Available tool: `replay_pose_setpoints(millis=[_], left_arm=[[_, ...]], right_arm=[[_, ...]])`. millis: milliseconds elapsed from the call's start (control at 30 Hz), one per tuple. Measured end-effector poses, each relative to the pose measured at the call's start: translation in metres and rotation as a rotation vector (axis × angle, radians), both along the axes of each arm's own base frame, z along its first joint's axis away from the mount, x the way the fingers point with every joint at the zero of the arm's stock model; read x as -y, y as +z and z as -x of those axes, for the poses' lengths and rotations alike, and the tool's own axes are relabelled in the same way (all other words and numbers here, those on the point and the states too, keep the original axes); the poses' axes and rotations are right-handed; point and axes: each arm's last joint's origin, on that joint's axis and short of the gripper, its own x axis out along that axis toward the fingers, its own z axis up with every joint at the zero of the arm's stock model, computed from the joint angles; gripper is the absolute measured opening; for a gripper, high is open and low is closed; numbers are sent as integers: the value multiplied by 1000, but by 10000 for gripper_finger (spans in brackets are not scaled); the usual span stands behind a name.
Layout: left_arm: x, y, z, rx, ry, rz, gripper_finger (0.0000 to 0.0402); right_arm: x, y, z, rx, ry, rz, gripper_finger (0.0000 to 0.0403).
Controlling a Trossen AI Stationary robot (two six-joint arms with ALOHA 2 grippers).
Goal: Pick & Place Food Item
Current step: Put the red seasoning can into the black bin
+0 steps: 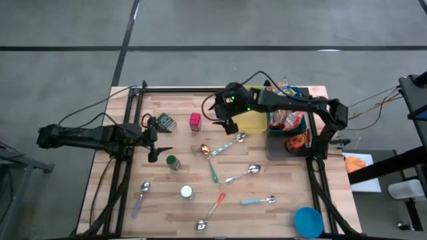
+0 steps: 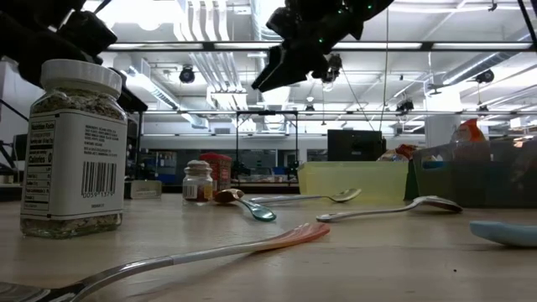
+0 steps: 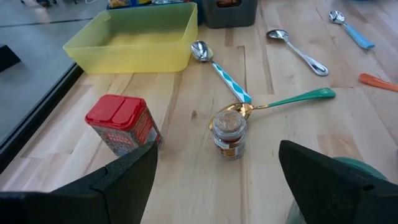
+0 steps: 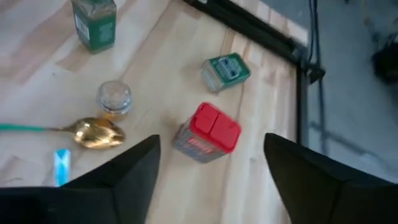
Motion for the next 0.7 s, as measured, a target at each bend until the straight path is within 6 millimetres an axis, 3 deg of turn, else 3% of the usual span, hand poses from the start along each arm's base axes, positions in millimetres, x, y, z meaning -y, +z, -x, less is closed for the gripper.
replay_pose_setpoints(millis=[300, 533, 700], left_arm=[[0, -1, 1, -15, 0, 0, 340], [0, -1, 1, -15, 0, 0, 340], [0, -1, 1, -15, 0, 0, 340]], right_arm=[[0, -3, -4, 0, 90, 73, 343], [4, -15, -14, -3, 222, 174, 347], [13, -12, -29, -49, 250, 129, 347]])
